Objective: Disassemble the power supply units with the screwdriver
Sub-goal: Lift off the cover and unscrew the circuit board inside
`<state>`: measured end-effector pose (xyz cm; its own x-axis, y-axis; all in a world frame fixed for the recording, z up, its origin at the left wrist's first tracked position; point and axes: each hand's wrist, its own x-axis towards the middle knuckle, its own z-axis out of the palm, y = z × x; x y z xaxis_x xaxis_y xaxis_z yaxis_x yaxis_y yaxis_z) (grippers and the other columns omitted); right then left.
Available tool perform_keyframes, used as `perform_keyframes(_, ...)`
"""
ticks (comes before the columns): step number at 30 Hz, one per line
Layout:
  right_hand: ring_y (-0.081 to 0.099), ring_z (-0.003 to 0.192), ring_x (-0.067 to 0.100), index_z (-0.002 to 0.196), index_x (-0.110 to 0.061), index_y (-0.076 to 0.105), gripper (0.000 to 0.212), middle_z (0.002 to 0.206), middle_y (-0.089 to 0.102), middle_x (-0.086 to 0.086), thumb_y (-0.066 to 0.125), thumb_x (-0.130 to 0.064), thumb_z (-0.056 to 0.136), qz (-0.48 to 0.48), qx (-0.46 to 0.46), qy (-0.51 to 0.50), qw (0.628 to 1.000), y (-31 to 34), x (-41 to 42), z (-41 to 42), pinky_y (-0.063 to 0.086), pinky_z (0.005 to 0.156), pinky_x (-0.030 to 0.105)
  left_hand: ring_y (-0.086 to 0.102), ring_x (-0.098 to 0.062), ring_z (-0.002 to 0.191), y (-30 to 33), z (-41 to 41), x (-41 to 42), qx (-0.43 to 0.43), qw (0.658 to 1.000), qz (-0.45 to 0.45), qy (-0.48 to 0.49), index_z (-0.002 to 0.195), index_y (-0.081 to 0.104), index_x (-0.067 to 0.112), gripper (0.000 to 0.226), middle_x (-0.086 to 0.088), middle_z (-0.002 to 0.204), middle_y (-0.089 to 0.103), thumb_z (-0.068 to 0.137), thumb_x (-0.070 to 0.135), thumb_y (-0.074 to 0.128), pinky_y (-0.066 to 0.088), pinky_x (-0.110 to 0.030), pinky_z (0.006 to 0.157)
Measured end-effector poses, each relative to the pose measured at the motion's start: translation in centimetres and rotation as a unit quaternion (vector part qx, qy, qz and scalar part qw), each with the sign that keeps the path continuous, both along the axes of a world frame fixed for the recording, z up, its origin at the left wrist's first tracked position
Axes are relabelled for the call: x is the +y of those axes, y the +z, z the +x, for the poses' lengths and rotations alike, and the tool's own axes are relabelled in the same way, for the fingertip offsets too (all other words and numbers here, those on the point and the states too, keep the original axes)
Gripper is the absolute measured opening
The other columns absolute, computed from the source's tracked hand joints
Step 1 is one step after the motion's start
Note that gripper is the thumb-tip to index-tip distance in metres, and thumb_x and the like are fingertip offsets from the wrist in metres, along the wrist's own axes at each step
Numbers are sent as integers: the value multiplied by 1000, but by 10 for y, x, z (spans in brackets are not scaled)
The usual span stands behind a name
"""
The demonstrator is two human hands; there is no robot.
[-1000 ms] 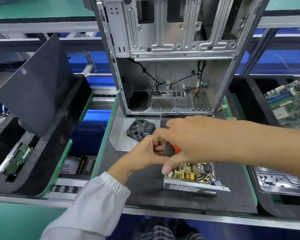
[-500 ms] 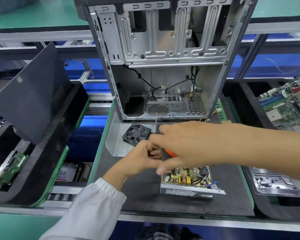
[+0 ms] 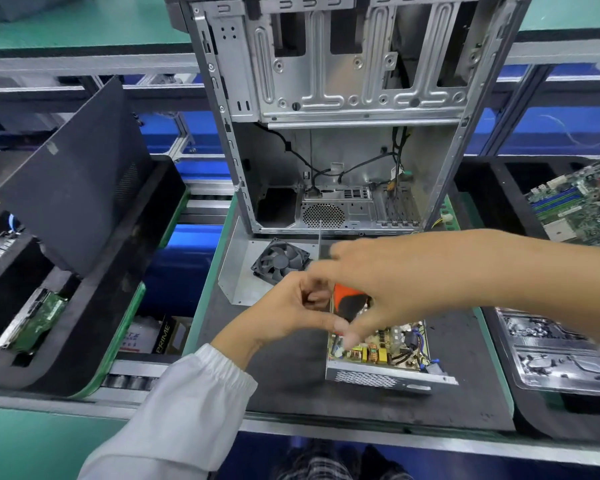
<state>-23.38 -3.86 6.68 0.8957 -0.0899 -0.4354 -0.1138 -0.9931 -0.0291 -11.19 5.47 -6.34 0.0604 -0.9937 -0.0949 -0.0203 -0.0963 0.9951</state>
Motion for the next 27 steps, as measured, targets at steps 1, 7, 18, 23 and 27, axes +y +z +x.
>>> perform_keyframes(1,56,88,23,123,-14,55,37,100,57,12,51,-37,94,-8,-16,-3,1000,-2,-1,1,49,78,38,33,-12,66,-2,0,-1,-2,1000,5,7,77,57,20,31,6,70,36,67,0,78,31,-31,66)
perform_keyframes(7,44,66,17,112,-21,43,24,82,41,0,40,-41,99,-64,-21,36,997,-9,-2,6,33,53,29,33,-18,60,-8,5,4,-5,1000,18,-17,88,50,-13,31,8,65,34,78,6,72,31,-28,65)
perform_keyframes(18,38,55,10,98,-17,53,53,70,40,-3,35,-66,90,-84,-22,-8,996,-8,-7,11,32,47,25,40,-17,62,-11,4,-5,2,1000,16,0,89,50,-7,35,0,67,47,71,-7,79,35,-28,60)
perform_keyframes(23,49,84,19,117,-31,39,22,98,38,-3,49,-30,96,-19,44,63,997,-8,-9,9,39,60,30,40,-18,64,-10,11,-2,0,999,22,-33,92,56,-19,40,-10,65,41,77,12,75,33,-25,68)
perform_keyframes(27,46,90,12,110,-36,39,34,104,37,-8,64,-32,87,61,56,70,994,-1,-11,7,45,69,33,52,-15,70,-8,8,-2,-1,1000,28,-11,86,62,-11,19,-2,70,57,72,-11,74,43,-28,72)
